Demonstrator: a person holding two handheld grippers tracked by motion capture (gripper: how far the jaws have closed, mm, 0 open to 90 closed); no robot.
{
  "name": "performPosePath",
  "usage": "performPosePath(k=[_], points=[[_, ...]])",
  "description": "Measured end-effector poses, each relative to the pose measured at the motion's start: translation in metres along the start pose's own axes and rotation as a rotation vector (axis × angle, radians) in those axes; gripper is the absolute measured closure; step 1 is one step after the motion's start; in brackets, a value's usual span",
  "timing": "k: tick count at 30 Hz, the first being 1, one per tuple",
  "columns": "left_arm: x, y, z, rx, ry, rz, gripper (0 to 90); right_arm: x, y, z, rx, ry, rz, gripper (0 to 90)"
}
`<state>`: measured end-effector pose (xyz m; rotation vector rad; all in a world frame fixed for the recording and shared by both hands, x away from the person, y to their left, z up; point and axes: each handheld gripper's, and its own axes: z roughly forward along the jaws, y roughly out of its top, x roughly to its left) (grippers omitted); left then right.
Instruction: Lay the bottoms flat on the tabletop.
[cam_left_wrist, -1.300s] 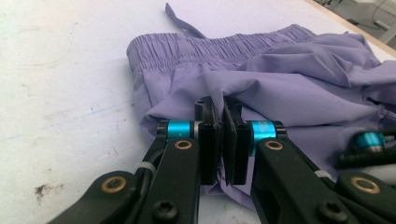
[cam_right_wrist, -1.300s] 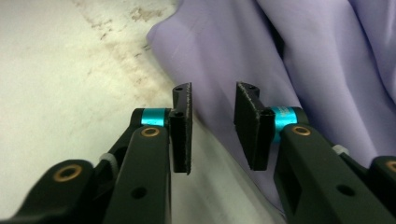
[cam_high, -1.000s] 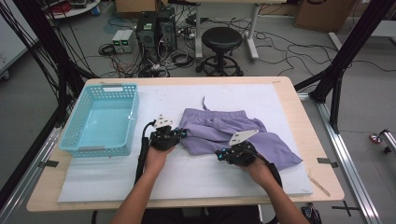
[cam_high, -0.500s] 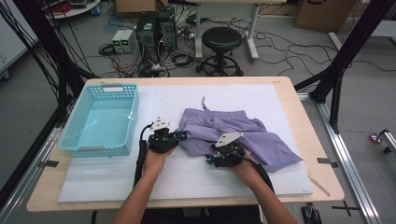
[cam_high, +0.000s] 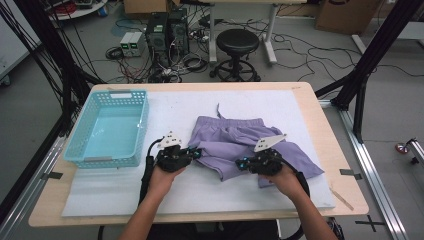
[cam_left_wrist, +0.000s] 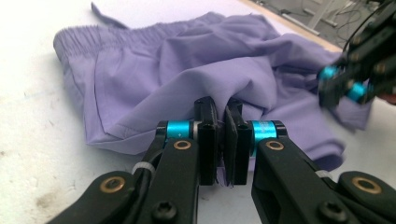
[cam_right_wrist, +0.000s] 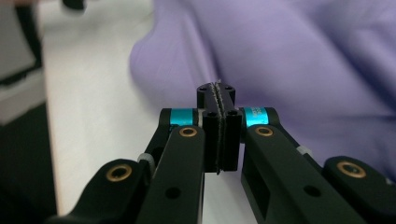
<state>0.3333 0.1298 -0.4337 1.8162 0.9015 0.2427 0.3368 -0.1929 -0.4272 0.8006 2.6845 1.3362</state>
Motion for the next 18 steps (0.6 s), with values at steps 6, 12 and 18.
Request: performPosePath(k=[6, 12, 18], points=[[0.005, -0.002, 0.025, 0.052, 0.116, 0.011, 82.7, -0.019, 0.007, 0.022, 0.053, -0.178, 0.095, 90.0], [0.012, -0.006, 0.025, 0.086, 0.174, -0.009, 65.3, -0.018, 0.009, 0.035, 0.103, -0.3, 0.061, 77.1], [0.018, -0.007, 0.001, 0.039, 0.157, -0.035, 59.2, -0.004, 0.006, 0.008, -0.014, -0.25, 0.049, 75.1]])
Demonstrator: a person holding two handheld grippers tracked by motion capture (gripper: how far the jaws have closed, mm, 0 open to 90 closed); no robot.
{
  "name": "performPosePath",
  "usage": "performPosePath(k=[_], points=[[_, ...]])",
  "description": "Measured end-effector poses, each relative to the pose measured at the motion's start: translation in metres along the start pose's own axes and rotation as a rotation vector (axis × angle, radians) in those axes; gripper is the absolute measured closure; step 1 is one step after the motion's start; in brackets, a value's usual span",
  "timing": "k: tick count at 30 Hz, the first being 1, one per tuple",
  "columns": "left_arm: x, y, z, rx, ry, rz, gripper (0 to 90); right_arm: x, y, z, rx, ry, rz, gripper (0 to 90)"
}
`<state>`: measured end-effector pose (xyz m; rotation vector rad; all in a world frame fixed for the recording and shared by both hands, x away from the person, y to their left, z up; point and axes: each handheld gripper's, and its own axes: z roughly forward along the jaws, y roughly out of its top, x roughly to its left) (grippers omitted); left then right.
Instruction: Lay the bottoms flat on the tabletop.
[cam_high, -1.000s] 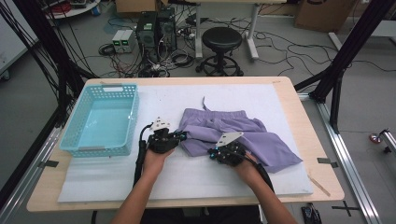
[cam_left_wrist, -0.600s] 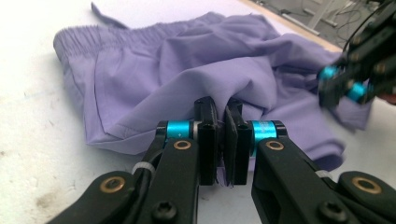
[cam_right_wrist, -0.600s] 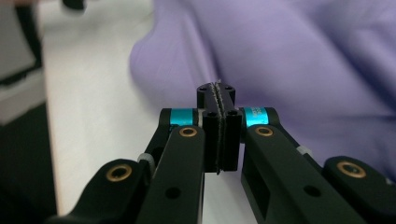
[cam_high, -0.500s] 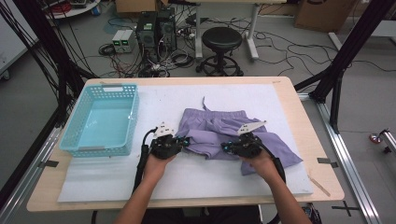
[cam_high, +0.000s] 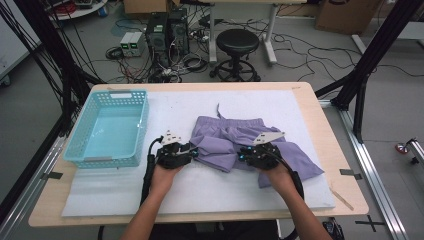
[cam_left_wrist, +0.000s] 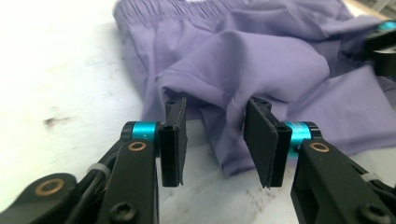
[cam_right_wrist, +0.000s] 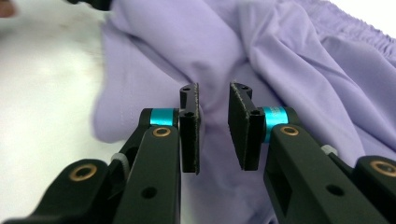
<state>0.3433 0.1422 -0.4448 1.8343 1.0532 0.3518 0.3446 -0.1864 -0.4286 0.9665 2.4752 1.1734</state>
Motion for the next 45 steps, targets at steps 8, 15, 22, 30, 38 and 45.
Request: performPosePath(k=[8, 15, 22, 30, 38, 45], points=[[0.004, -0.015, -0.029, -0.013, 0.004, -0.013, 59.0, 0.02, -0.019, -0.022, -0.009, 0.074, -0.015, 79.6], [0.0, -0.024, -0.046, -0.031, 0.005, -0.013, 59.2, 0.042, -0.008, 0.019, 0.054, 0.023, -0.032, 72.8], [-0.002, -0.037, -0.061, -0.043, 0.017, -0.042, 59.2, 0.054, 0.002, 0.046, 0.1, -0.071, -0.061, 68.5], [-0.01, -0.044, -0.066, -0.04, 0.004, -0.039, 59.2, 0.057, 0.002, 0.044, 0.118, -0.089, -0.104, 90.0], [-0.007, -0.043, -0.064, -0.042, -0.007, -0.046, 59.3, 0.033, -0.024, -0.01, 0.039, -0.065, -0.015, 90.0], [-0.011, -0.042, -0.052, -0.01, -0.018, -0.031, 59.0, 0.018, -0.051, -0.057, 0.092, -0.081, -0.015, 90.0]])
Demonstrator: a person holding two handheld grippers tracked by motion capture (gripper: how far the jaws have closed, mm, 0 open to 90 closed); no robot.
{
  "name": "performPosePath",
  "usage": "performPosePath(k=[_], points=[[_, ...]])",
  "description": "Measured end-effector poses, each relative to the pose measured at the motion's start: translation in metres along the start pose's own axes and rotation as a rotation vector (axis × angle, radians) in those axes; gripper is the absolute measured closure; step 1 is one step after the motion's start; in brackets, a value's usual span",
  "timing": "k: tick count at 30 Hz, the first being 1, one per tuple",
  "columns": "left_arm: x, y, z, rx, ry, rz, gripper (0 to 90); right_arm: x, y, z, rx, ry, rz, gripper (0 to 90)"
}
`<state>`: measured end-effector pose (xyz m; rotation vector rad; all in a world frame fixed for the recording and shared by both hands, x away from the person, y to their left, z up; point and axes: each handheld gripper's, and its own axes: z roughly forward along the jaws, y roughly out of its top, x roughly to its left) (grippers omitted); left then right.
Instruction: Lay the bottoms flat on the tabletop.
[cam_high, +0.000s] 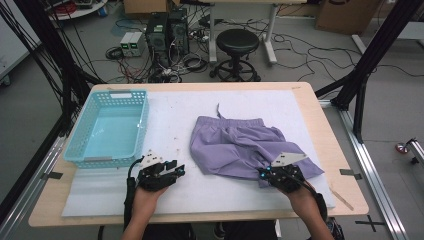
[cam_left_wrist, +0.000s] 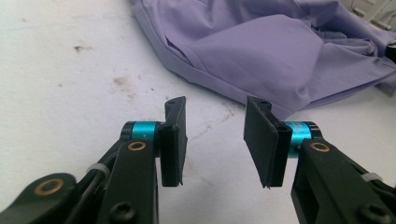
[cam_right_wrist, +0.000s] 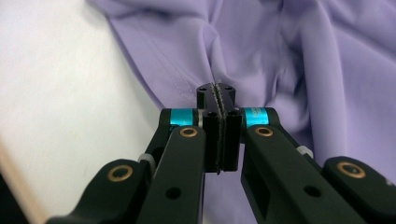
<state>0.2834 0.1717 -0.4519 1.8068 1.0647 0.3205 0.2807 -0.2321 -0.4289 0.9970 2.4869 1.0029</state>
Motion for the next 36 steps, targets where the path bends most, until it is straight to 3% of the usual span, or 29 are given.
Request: performPosePath(k=[3, 6, 9, 11, 13, 16, 17, 19, 20, 22, 25, 26, 27, 29, 33, 35, 36], points=[[-0.003, 0.0, 0.006, 0.022, -0.017, 0.005, 58.5, 0.0, -0.007, -0.003, 0.019, -0.005, -0.004, 90.0], [-0.009, 0.009, 0.026, 0.049, -0.063, -0.015, 55.3, -0.002, -0.006, -0.005, -0.015, 0.007, 0.014, 89.6], [-0.012, 0.016, 0.036, 0.058, -0.069, -0.001, 52.9, 0.0, -0.005, -0.006, -0.048, 0.021, 0.026, 87.6], [-0.019, 0.024, 0.049, 0.098, -0.041, 0.056, 46.0, 0.002, -0.003, -0.007, -0.071, 0.03, 0.025, 83.9], [-0.033, 0.029, 0.067, 0.138, -0.05, 0.125, 43.3, 0.004, -0.002, -0.006, -0.086, 0.032, 0.024, 80.5], [-0.04, 0.03, 0.077, 0.163, -0.046, 0.152, 43.4, 0.004, -0.002, -0.005, -0.09, 0.035, 0.032, 79.2], [-0.042, 0.029, 0.081, 0.176, -0.041, 0.166, 46.0, 0.004, -0.002, -0.005, -0.091, 0.037, 0.036, 79.2], [-0.045, 0.03, 0.083, 0.164, -0.012, 0.214, 66.2, 0.005, -0.003, -0.004, -0.085, 0.043, 0.031, 79.2], [-0.044, 0.031, 0.082, 0.146, -0.015, 0.215, 84.4, 0.006, -0.004, -0.003, -0.082, 0.045, 0.029, 79.2], [-0.039, 0.036, 0.079, 0.094, -0.029, 0.182, 86.3, 0.007, -0.004, -0.002, -0.079, 0.047, 0.024, 79.2], [-0.027, 0.045, 0.072, -0.026, -0.074, 0.084, 86.4, 0.005, -0.004, -0.003, -0.089, 0.047, 0.03, 79.2], [-0.02, 0.05, 0.07, -0.061, -0.114, 0.047, 86.4, 0.005, -0.004, -0.003, -0.095, 0.051, 0.035, 79.2], [-0.02, 0.05, 0.07, -0.061, -0.114, 0.047, 86.3, 0.004, -0.003, -0.003, -0.102, 0.05, 0.039, 79.1], [-0.014, 0.06, 0.069, -0.077, -0.152, 0.034, 86.2, 0.005, -0.002, -0.002, -0.119, 0.059, 0.06, 77.5], [-0.013, 0.063, 0.068, -0.068, -0.138, 0.034, 86.2, 0.01, 0.003, 0.006, -0.143, 0.068, 0.066, 74.5], [-0.011, 0.063, 0.068, -0.052, -0.123, 0.036, 86.1, 0.024, 0.013, 0.021, -0.133, 0.1, 0.023, 70.1], [-0.011, 0.063, 0.068, -0.048, -0.122, 0.032, 86.1, 0.024, 0.013, 0.021, -0.133, 0.1, 0.023, 70.1]])
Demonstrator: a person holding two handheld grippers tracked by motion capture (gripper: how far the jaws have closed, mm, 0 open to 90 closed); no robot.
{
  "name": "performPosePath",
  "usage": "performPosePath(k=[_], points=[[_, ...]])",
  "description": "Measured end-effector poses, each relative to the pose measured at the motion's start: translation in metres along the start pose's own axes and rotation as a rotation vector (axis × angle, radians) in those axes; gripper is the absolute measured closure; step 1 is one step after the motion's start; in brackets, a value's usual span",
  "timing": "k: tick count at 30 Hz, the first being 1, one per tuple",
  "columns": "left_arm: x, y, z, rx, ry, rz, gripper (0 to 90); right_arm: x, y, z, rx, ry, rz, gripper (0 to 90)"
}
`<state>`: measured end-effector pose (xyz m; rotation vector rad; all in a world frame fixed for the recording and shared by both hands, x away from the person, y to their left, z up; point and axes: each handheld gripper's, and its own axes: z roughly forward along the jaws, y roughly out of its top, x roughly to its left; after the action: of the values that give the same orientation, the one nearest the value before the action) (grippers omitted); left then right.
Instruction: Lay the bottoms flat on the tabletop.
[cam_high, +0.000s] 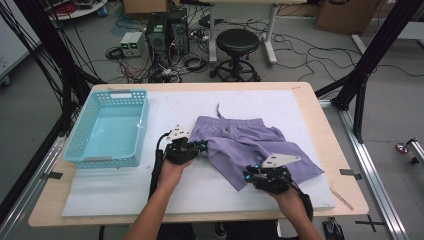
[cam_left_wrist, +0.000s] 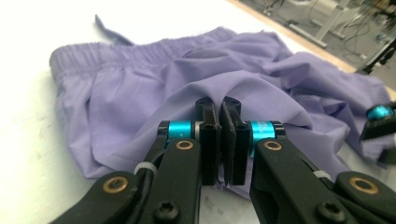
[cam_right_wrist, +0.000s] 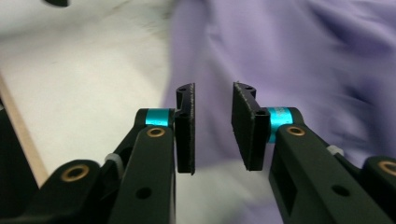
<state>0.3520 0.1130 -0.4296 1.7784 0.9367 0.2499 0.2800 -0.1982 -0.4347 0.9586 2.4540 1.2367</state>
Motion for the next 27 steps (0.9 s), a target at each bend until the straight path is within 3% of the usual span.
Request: performPosePath(k=[3, 4, 5, 7, 9, 11, 14, 17, 20, 21, 22, 27], points=[[-0.001, 0.0, -0.001, 0.006, 0.0, -0.013, 85.7, 0.021, 0.015, 0.03, 0.035, 0.047, -0.051, 64.3], [-0.002, 0.0, -0.001, 0.01, -0.001, -0.006, 85.7, 0.021, 0.015, 0.03, 0.035, 0.047, -0.051, 64.3], [-0.003, 0.0, -0.001, 0.018, -0.003, 0.0, 85.6, 0.031, 0.022, 0.045, 0.06, 0.033, -0.085, 62.7], [-0.004, 0.0, -0.002, 0.028, -0.003, 0.001, 85.6, 0.034, 0.025, 0.06, 0.093, 0.011, -0.093, 63.7], [-0.002, 0.0, -0.004, 0.024, -0.002, -0.003, 85.6, 0.034, 0.025, 0.064, 0.111, -0.006, -0.101, 68.2], [0.001, 0.001, -0.007, 0.02, -0.004, -0.011, 85.7, 0.031, 0.024, 0.067, 0.121, -0.04, -0.118, 87.1], [0.004, 0.0, -0.01, 0.028, -0.004, -0.008, 85.8, 0.029, 0.022, 0.064, 0.128, -0.024, -0.13, 89.7], [0.004, 0.0, -0.012, 0.029, 0.001, -0.003, 85.8, 0.027, 0.022, 0.059, 0.152, 0.024, -0.144, 90.0], [0.009, 0.0, -0.016, 0.015, 0.02, -0.009, 85.9, 0.03, 0.016, 0.052, 0.165, 0.116, -0.169, 90.0], [0.01, 0.0, -0.017, 0.017, 0.029, -0.012, 86.4, 0.032, 0.011, 0.046, 0.169, 0.155, -0.177, 90.0], [0.012, -0.001, -0.017, 0.024, 0.042, -0.01, 86.4, 0.032, 0.011, 0.046, 0.169, 0.155, -0.177, 90.0], [0.017, -0.002, -0.016, 0.033, 0.114, 0.001, 86.9, 0.035, 0.004, 0.033, 0.192, 0.264, -0.209, 90.0]])
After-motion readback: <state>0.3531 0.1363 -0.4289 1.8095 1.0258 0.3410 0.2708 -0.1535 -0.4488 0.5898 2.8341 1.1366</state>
